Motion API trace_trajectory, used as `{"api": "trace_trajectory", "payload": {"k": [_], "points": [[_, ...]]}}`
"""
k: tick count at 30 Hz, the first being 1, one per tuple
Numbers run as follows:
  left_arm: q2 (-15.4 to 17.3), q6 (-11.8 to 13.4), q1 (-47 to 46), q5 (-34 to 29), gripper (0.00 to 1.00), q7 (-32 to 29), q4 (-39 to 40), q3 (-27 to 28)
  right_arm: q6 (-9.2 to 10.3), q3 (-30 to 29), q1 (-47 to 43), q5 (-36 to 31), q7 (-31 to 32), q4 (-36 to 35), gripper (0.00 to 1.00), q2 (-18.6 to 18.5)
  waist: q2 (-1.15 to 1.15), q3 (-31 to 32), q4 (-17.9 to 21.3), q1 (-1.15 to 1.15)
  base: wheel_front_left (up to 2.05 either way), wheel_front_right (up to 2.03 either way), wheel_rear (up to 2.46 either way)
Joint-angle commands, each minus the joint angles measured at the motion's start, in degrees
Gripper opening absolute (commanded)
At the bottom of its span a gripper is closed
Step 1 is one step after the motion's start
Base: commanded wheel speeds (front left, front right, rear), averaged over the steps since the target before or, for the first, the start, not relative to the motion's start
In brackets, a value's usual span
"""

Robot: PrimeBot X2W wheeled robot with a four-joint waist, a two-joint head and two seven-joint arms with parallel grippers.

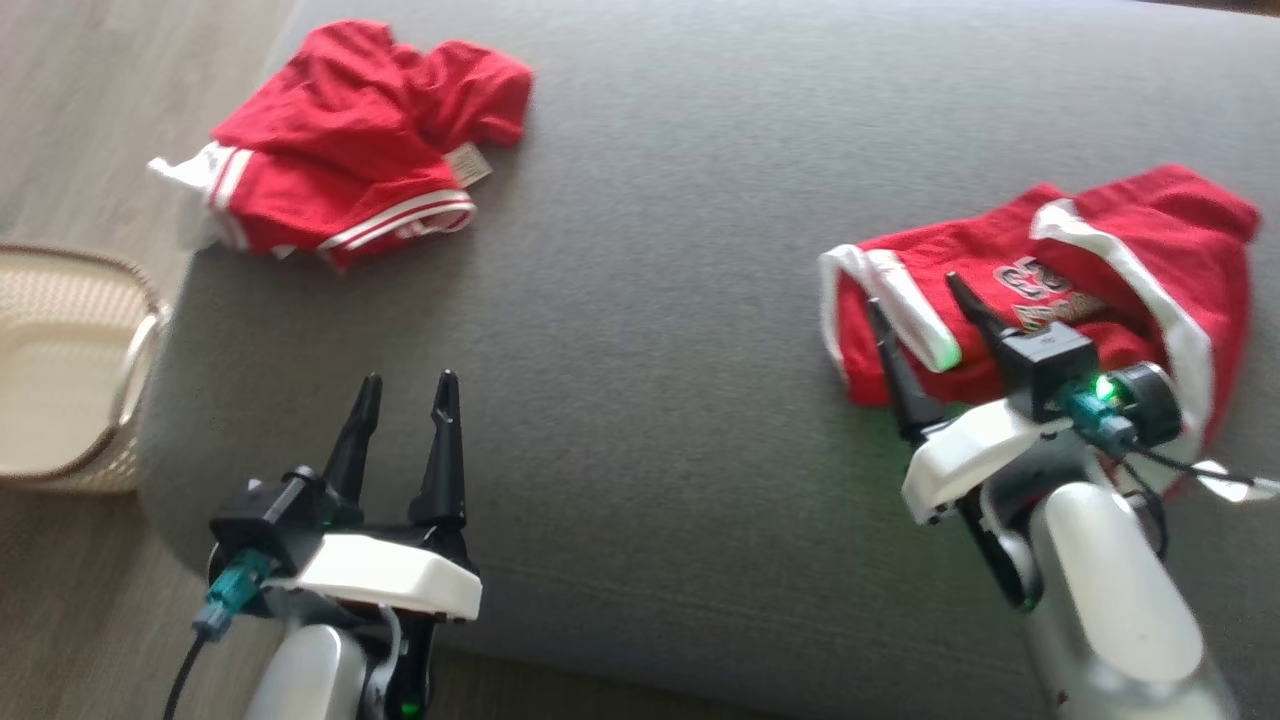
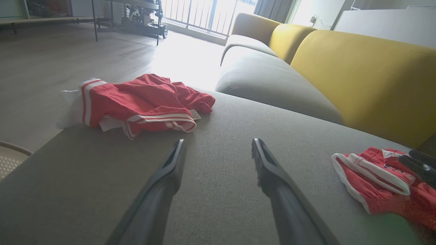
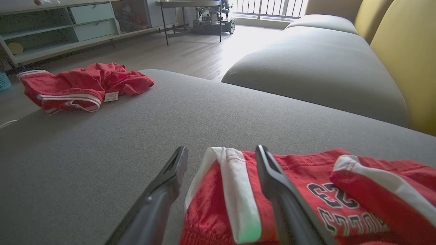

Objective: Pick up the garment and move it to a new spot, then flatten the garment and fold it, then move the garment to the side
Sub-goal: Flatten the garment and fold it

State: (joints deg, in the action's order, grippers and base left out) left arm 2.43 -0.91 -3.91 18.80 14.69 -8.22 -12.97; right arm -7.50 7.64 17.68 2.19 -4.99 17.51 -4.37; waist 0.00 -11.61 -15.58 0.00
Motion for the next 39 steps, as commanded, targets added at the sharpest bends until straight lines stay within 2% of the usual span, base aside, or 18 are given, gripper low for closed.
{"api": "trace_trajectory", "payload": {"k": [1,9,16,17,18,19,28,36,39], "points": [[0.4,0.6,-0.9,0.3,1.0,0.3,1.9,1.1,0.01,0.0,2.9,-1.1,0.2,-1.0,1.0,-0.6,0.0,-1.0,-2.3,0.0,0.0,0.0,0.0],[0.4,0.7,-1.4,0.9,1.0,0.3,2.4,0.2,0.01,-3.7,4.8,-5.0,1.6,1.9,1.0,-1.1,0.0,-3.1,-4.4,0.0,0.0,0.0,0.0],[0.4,0.7,-2.3,1.2,1.0,0.3,2.2,-0.4,0.01,-4.6,7.0,-7.6,3.0,6.2,0.99,-1.5,0.0,-4.7,-5.0,0.0,0.0,0.0,0.0],[0.4,0.8,-2.4,1.2,1.0,0.3,2.1,-0.6,0.01,-4.8,7.3,-7.7,2.8,6.6,0.4,-1.4,0.0,-4.8,-5.1,0.0,0.0,0.0,0.0],[0.4,0.8,-2.5,1.2,1.0,0.3,2.1,-0.7,0.01,-5.0,7.7,-7.7,2.5,7.0,0.16,-1.3,0.0,-4.8,-5.1,0.0,0.0,0.0,0.0],[0.4,0.9,-2.5,1.2,1.0,0.3,2.1,-0.8,0.01,-5.3,8.0,-7.6,2.1,7.3,0.0,-1.1,0.0,-4.7,-5.1,0.0,0.0,0.0,0.0],[0.4,1.3,-2.5,1.5,1.0,0.3,1.9,-1.0,0.01,-4.2,13.5,-6.0,0.7,7.2,0.0,0.0,0.0,-3.5,-4.5,0.0,0.0,0.0,0.0],[0.4,1.4,-3.7,2.4,1.0,0.3,2.4,-1.6,0.01,-0.7,27.1,0.8,5.9,4.7,0.0,-3.5,0.0,-4.9,-4.3,0.0,0.0,0.0,0.0],[0.4,1.4,-4.3,2.9,1.0,0.3,2.5,-2.0,0.01,-1.3,32.4,3.4,8.4,5.6,0.0,-4.5,0.0,-6.1,-4.5,0.0,0.0,0.0,0.0]]}}
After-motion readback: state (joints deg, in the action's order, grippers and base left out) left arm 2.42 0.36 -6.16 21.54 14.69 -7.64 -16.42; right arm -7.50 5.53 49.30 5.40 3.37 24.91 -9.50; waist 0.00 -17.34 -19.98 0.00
